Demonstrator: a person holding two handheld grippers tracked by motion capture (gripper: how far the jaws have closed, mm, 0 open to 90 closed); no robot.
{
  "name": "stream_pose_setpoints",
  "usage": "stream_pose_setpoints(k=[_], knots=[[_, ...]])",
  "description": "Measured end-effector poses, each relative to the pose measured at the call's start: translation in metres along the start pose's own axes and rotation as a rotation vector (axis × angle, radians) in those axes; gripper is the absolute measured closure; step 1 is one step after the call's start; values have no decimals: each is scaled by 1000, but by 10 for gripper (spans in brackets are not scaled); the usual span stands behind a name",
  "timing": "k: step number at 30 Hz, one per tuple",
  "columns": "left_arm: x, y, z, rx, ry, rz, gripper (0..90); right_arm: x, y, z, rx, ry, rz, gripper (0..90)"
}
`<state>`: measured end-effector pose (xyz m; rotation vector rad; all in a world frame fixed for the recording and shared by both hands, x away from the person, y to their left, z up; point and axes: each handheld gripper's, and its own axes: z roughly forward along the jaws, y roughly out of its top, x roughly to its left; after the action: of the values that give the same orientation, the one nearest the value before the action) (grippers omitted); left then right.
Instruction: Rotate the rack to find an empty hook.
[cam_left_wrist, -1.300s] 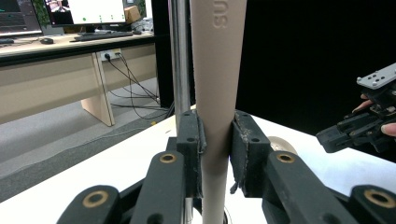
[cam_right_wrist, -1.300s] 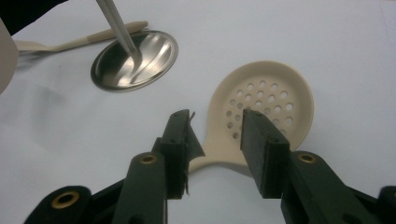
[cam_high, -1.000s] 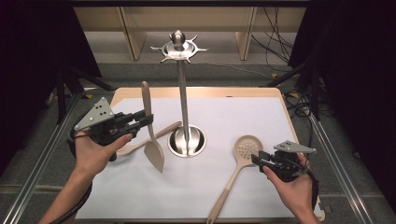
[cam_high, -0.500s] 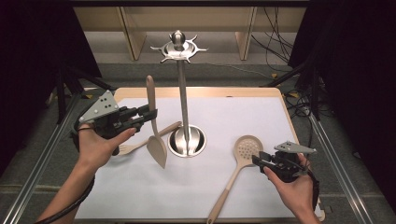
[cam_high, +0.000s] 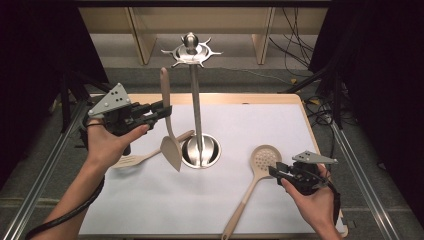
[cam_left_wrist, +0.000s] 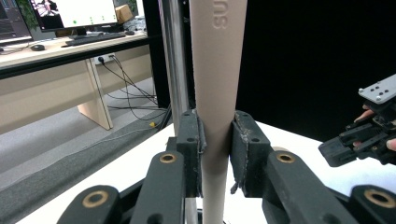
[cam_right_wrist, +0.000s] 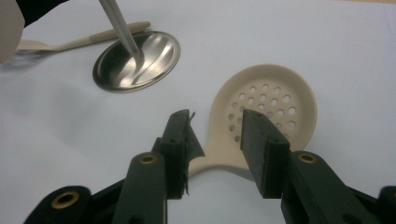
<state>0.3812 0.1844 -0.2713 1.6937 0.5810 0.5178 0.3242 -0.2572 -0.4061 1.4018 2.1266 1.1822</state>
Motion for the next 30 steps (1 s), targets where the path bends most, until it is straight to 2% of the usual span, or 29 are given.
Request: stream_pose_setpoints(k=[5, 6, 9, 11, 12, 14, 15, 16, 18, 19, 20, 21, 25, 28, 29, 30], knots=[[2, 3, 6, 18, 6, -5, 741, 0, 0, 0, 1, 1, 0, 634], [3, 3, 7, 14, 9, -8, 741, 2, 0, 0, 10, 10, 34, 634], [4, 4, 9, 22, 12, -8, 742, 2, 0, -1, 11, 8, 34, 634], [5, 4, 11, 22, 13, -7, 742, 2, 0, 1, -8, 16, 37, 634], [5, 5, 11, 25, 13, -9, 741, 0, 0, 1, -5, 12, 9, 634], [6, 5, 13, 28, 17, -7, 741, -1, 0, 0, 3, -6, -2, 635], [6, 5, 14, 30, 20, -10, 741, 2, 0, 0, 8, 6, 35, 635], [6, 6, 14, 34, 21, -2, 742, 3, 0, -1, 15, 10, 46, 635], [6, 6, 15, 35, 20, -2, 742, 3, 0, 0, 7, 17, 45, 635], [6, 6, 17, 42, 21, -7, 741, 1, 0, -1, 11, 6, 30, 636], [7, 6, 18, 45, 20, -9, 742, -1, 0, 0, 1, -7, -5, 636], [7, 6, 19, 47, 20, -11, 742, 3, -1, 1, 1, 24, 48, 636], [11, 5, 24, 55, 25, -17, 742, 2, 0, 1, 10, 8, 30, 636], [12, 5, 27, 57, 25, -19, 741, 2, 0, 1, 17, 18, 44, 636], [12, 4, 28, 56, 28, -27, 741, 0, 0, 2, 11, 25, 21, 635], [12, 4, 29, 60, 30, -19, 741, -1, 0, 2, 12, 13, 11, 635]])
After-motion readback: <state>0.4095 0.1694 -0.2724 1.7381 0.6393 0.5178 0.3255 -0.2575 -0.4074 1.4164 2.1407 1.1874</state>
